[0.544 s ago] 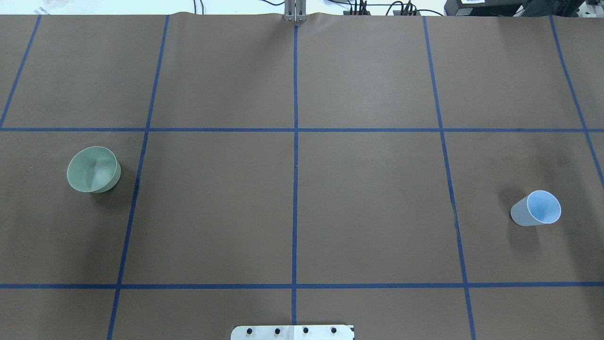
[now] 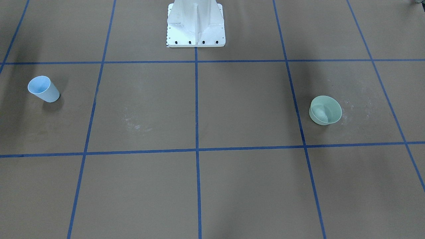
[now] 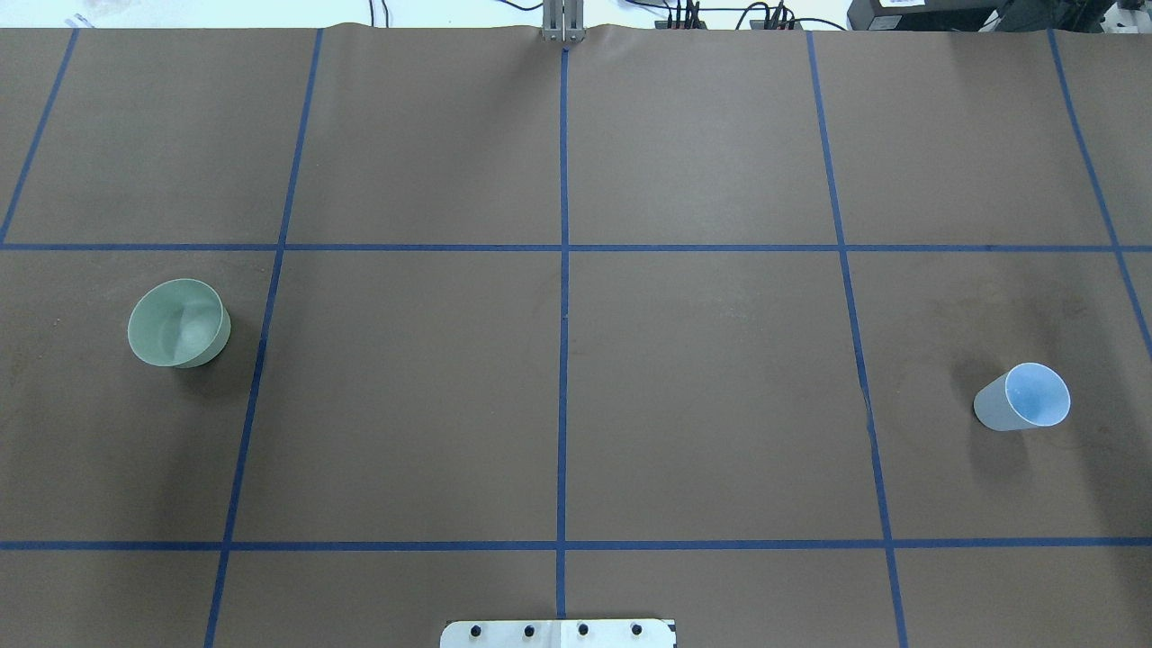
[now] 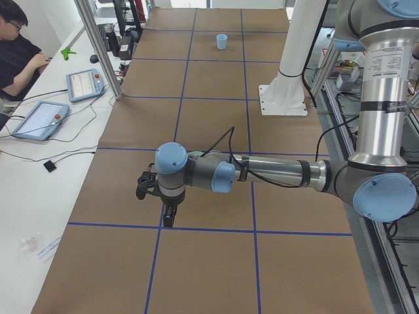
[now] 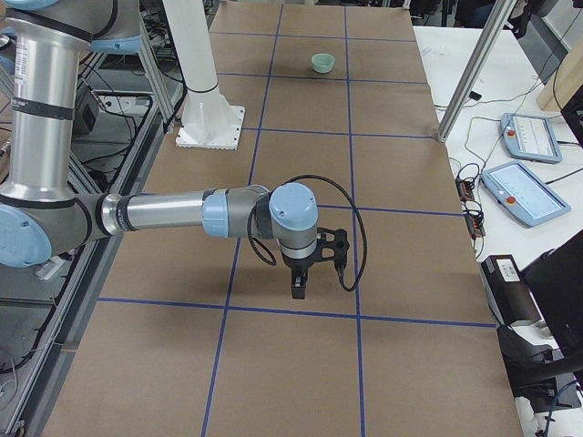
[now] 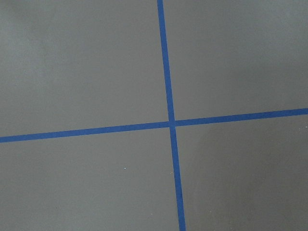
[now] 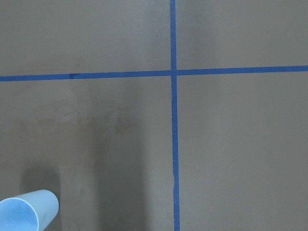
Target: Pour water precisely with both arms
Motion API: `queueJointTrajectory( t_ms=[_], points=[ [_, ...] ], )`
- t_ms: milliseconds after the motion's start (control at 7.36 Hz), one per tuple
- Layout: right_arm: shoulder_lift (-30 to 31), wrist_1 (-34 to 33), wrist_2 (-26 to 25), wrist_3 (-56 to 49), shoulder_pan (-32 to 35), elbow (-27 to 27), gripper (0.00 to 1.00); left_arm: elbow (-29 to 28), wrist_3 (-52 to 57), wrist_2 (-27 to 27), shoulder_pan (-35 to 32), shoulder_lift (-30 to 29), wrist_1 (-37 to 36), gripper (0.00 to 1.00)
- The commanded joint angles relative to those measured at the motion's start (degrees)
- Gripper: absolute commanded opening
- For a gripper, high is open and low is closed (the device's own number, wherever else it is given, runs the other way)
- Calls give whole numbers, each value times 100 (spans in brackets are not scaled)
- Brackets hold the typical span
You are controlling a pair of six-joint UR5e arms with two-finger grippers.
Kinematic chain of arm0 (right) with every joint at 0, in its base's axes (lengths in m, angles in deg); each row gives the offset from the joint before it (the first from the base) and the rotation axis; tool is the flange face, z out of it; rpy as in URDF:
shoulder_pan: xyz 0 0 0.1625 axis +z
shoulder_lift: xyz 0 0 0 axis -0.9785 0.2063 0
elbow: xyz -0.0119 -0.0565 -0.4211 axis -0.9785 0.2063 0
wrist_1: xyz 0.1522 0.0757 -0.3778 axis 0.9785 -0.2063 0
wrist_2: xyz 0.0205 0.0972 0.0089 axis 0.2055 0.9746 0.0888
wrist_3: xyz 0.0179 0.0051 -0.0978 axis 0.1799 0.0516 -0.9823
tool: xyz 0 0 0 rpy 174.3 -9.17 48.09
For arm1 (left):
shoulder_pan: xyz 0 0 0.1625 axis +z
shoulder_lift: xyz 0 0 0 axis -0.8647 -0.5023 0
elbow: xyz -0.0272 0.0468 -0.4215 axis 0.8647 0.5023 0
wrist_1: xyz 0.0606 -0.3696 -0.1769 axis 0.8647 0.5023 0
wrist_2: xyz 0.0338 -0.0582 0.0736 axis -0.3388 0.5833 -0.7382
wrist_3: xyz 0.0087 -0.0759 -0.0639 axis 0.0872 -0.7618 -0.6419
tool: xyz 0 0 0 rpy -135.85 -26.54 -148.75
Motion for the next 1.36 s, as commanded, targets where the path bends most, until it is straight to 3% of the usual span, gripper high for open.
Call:
queueJointTrajectory(
  t_ms=[0, 544, 680, 816, 952, 1224],
  points=[
    [13, -7, -7, 0, 0, 22, 99, 11, -3, 39, 52, -10, 40, 100],
    [13, -16, -7, 17, 0, 22, 99, 178, -74, 83, 369, -237, 287, 100],
    [13, -16, -7, 9, 0, 31, 99, 169, -883, 544, 647, -317, 313, 100],
    [13, -16, -16, 17, 0, 39, 99, 456, -2701, 636, 1181, -396, 722, 100],
    [13, -16, -42, 18, 0, 48, 99, 738, -4276, 498, 1778, -345, 1309, 100],
    [39, -16, -51, 9, 0, 48, 99, 855, -4793, -404, 2755, 14, 1831, 100]
  ],
)
